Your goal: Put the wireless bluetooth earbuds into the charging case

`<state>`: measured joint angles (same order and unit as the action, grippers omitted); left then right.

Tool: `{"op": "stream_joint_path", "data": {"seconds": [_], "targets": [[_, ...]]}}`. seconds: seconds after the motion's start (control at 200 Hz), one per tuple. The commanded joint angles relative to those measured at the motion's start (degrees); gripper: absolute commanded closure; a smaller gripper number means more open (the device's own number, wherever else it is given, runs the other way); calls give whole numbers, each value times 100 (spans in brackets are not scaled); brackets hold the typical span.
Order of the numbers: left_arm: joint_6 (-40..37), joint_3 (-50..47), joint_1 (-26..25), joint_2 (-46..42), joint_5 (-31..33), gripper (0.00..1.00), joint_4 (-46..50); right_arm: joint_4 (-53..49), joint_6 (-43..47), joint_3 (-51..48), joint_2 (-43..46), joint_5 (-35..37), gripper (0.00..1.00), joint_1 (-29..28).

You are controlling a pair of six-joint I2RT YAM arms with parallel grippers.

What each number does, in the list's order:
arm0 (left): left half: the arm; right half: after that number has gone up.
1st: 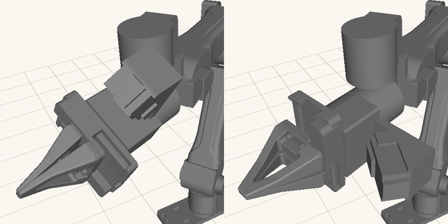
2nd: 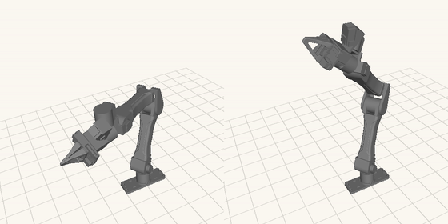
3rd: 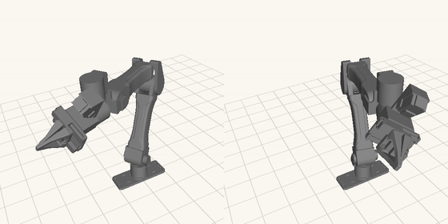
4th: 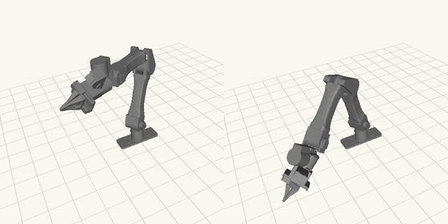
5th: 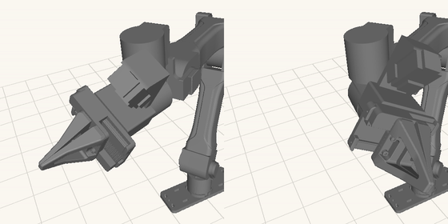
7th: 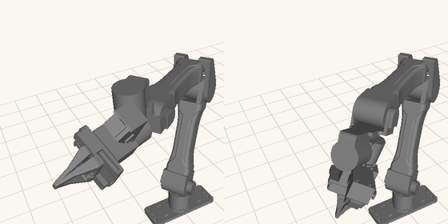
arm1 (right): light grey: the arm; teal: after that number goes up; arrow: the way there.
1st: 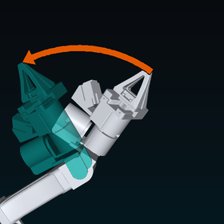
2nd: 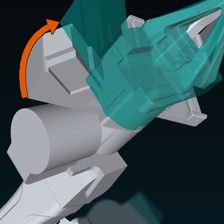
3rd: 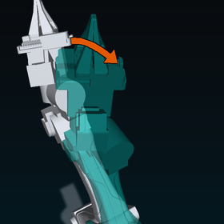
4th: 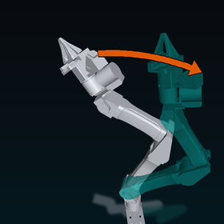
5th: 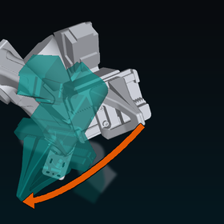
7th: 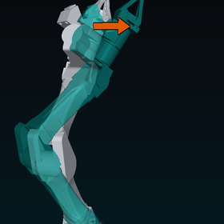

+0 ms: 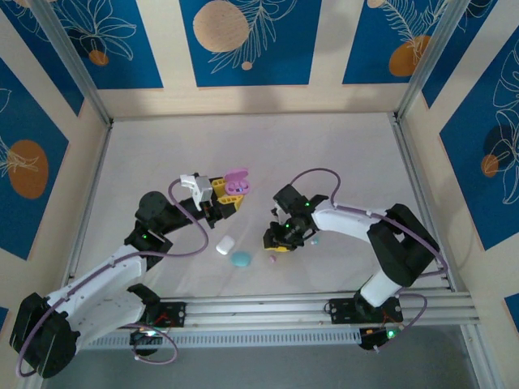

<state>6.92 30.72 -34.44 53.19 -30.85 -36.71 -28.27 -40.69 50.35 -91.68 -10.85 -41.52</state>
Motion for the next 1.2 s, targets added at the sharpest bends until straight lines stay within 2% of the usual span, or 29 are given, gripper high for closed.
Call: {"op": "stream_joint_path", "data": {"seconds": [0.0,0.28,0.395,0.85,1.196], "targets": [[-97,96,-79,-153,65,63,-33,-495,461,411,-231,439,62,-173],[-101,87,-76,-216,95,63,14,-826,1251,1036,-972,176,63,-282],[-123,90,-75,-269,124,63,72,-982,1430,1010,-1080,69,65,-353],[-79,99,-75,-188,99,63,1,-1185,1373,281,-361,-203,68,-471],[-23,100,-80,-186,86,63,-21,-1407,1435,337,-214,-32,67,-524]]}}
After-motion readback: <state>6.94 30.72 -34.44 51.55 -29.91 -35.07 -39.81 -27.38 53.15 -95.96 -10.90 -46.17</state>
